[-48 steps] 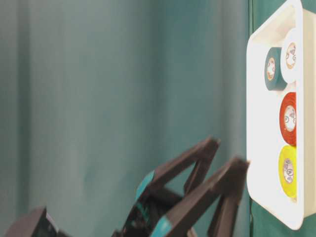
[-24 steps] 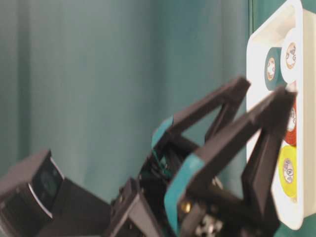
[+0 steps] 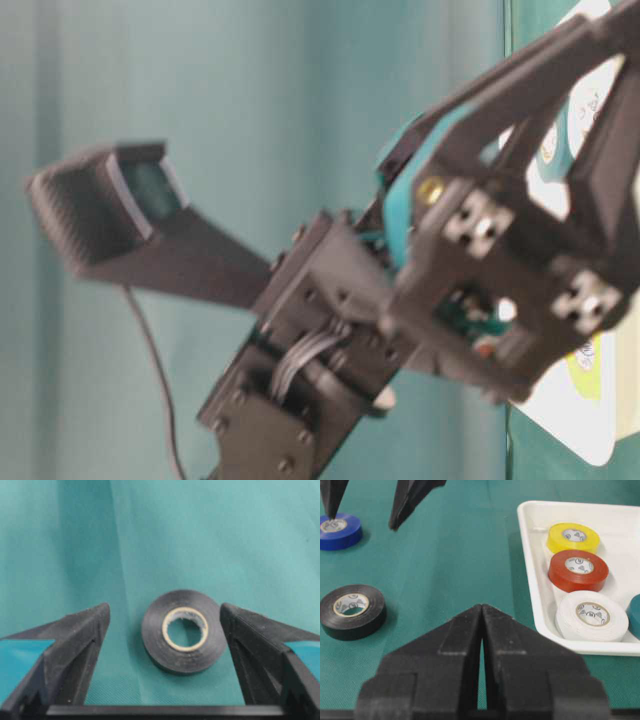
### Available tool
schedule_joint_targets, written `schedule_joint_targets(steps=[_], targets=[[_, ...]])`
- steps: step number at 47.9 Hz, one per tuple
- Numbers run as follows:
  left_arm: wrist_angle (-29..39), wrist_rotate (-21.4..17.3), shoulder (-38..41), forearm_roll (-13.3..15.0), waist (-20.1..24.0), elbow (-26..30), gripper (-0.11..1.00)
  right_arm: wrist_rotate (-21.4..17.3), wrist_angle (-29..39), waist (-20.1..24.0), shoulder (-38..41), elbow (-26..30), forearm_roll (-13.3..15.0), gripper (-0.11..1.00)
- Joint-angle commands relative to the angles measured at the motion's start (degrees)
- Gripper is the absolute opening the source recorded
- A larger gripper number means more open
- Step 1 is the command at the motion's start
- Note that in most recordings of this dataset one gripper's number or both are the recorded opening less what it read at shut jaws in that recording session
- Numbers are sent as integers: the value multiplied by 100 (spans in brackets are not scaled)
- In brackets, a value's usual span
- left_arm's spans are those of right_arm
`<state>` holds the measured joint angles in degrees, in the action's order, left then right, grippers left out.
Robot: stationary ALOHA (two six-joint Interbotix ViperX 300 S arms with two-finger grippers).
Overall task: Put the tape into the white case with the left arm.
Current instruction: 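Move the left gripper over the black tape roll, then grasp the black roll through its hole and lift it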
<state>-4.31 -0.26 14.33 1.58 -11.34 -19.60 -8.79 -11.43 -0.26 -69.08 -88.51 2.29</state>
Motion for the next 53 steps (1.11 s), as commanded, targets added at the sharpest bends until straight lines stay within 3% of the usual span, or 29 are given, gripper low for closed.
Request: schedule_joint_targets(steps=[1, 53], targets=[[149, 53, 18, 9, -18, 281, 89, 0, -26, -9, 35, 105, 0, -9], [378, 141, 1160, 9, 176, 844, 89, 0, -26, -9, 35, 97, 0, -9]])
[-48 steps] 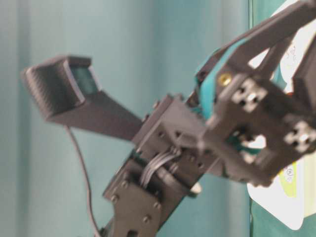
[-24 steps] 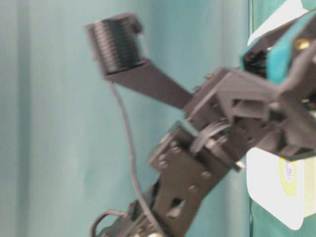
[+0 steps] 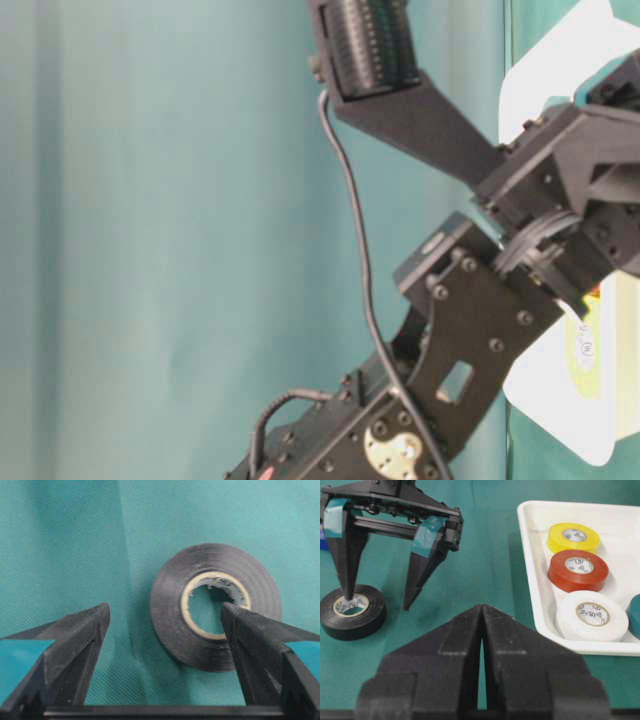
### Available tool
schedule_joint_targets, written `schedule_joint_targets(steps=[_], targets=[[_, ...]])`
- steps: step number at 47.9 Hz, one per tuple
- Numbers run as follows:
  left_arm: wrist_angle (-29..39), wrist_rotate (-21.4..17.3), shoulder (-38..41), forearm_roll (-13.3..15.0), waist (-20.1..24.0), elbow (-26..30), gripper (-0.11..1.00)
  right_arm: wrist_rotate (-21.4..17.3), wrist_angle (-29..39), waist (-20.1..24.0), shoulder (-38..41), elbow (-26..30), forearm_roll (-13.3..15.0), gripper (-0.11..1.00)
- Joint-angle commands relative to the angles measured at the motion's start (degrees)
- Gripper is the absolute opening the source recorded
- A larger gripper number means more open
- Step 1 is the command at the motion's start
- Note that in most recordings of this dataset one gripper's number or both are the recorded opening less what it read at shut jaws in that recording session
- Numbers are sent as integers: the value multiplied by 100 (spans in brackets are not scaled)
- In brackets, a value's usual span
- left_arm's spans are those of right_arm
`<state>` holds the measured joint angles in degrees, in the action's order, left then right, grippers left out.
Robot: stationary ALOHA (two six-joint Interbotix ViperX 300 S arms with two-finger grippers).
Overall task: Put the tape into the white case with the left arm.
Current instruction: 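Grasp the black roll through its hole and lift it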
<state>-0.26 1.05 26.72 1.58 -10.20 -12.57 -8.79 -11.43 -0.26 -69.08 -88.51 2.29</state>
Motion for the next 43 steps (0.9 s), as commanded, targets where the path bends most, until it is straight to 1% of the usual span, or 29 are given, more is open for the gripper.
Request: schedule_joint_targets(steps=[1, 22, 26, 29, 31, 33, 40, 41, 43], targets=[[-26, 9, -62, 9, 70, 141, 89, 0, -26, -9, 35, 97, 0, -9], [-26, 9, 211, 9, 141, 334, 89, 0, -26, -9, 35, 70, 0, -9], [-26, 9, 220, 9, 141, 334, 87, 0, -26, -9, 35, 70, 0, -9], [-26, 9, 211, 9, 141, 325, 84, 0, -26, -9, 35, 70, 9, -9], [-26, 9, 211, 9, 141, 308, 79, 0, -26, -9, 35, 70, 0, -9], [-26, 9, 202, 9, 141, 290, 71, 0, -26, -9, 35, 70, 9, -9], [53, 0, 176, 9, 132, 255, 31, 0, -26, -9, 35, 70, 0, -9], [70, 0, 176, 9, 114, 255, 27, 0, -26, -9, 35, 70, 0, -9], [105, 0, 167, 0, 114, 255, 26, 0, -26, -9, 35, 70, 0, -9]])
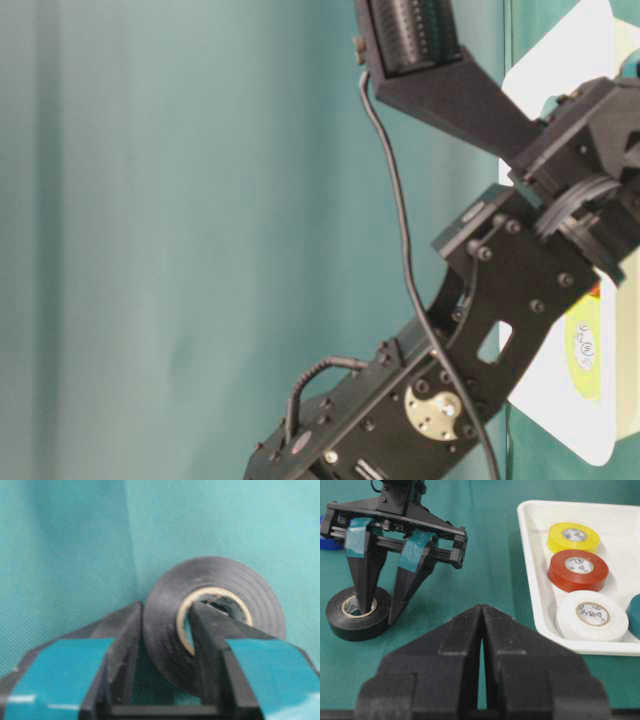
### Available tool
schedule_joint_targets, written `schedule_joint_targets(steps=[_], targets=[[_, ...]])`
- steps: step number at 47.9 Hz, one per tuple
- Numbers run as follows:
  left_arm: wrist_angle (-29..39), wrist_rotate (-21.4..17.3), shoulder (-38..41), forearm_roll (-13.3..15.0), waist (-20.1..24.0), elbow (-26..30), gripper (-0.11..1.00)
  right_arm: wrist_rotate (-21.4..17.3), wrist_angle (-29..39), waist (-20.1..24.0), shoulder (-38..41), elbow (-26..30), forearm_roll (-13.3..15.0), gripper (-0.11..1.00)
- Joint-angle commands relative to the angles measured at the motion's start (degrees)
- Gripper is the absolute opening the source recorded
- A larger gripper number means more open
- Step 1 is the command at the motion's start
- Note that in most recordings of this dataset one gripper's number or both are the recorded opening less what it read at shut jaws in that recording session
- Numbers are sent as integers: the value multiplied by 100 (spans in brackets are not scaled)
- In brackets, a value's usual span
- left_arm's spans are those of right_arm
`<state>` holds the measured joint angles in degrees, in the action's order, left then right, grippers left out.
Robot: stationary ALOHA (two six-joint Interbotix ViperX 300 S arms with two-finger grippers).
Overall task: Put the tape into the white case with the left arm.
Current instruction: 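Grasp the black roll through its hole and lift it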
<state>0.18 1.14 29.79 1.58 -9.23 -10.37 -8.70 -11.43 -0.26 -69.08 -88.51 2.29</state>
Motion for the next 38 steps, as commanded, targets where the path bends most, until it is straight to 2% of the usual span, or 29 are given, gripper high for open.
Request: schedule_joint_targets(steps=[1, 18, 38], targets=[[70, -9, -141, 0, 18, 35, 26, -9, -26, -9, 35, 70, 0, -9], [141, -18, -475, -9, 9, -167, 26, -9, -26, -9, 35, 53, 0, -9], [141, -70, -2074, -9, -229, -914, 26, -9, -26, -9, 35, 26, 0, -9]])
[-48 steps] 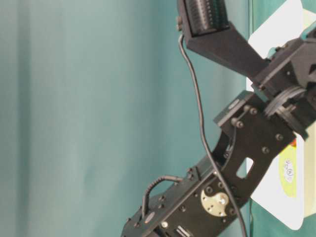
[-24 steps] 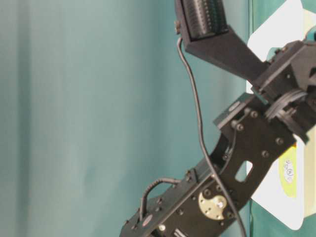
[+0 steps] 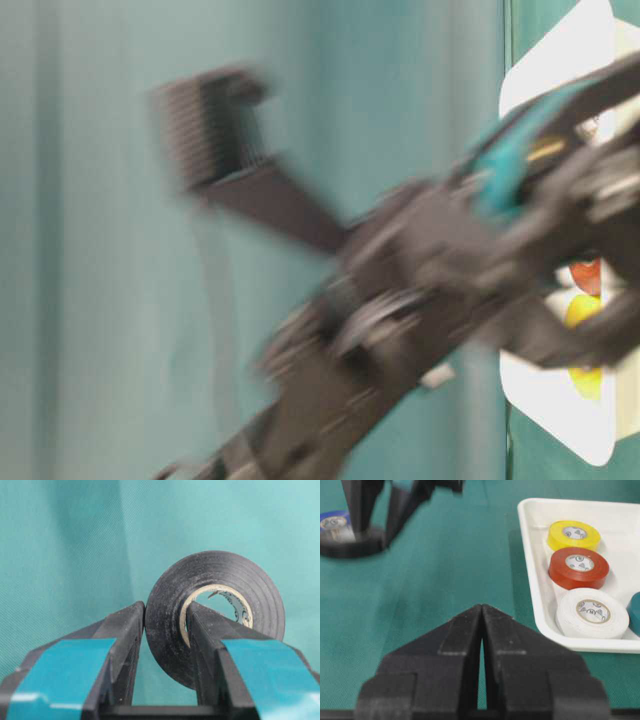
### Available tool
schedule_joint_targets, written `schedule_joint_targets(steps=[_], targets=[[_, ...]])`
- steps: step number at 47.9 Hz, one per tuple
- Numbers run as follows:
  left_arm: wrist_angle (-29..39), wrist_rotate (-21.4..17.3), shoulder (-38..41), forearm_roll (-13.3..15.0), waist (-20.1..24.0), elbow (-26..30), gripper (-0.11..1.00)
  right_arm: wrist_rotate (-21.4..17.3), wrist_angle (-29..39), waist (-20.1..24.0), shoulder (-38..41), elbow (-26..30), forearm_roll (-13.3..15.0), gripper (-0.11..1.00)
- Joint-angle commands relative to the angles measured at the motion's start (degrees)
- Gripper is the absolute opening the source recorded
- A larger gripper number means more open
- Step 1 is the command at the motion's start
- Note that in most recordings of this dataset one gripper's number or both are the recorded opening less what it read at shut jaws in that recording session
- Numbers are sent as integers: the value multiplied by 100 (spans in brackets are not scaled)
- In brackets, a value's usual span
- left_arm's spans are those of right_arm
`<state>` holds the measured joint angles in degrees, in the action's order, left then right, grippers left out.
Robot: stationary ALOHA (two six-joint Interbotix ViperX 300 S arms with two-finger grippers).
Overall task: Put the tape into the white case with the left arm.
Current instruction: 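Grasp the black roll through its hole and lift it, then carry the black roll into the tray behind the red roll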
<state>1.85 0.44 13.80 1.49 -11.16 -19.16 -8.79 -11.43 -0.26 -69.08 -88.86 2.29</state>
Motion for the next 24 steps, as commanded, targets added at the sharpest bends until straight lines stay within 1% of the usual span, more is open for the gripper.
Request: schedule_joint_targets(steps=[1, 10, 17, 24], targets=[[-26, 0, -545, 0, -35, -79, 26, 0, -26, -9, 35, 62, 9, -9], [97, 18, -993, 0, -44, -360, 26, 0, -26, -9, 35, 70, 9, -9], [308, 18, -1195, 0, -44, -378, 26, 0, -26, -9, 35, 79, 0, -9], [352, -9, -1230, 0, -44, -378, 26, 0, -26, -9, 35, 62, 0, -9]])
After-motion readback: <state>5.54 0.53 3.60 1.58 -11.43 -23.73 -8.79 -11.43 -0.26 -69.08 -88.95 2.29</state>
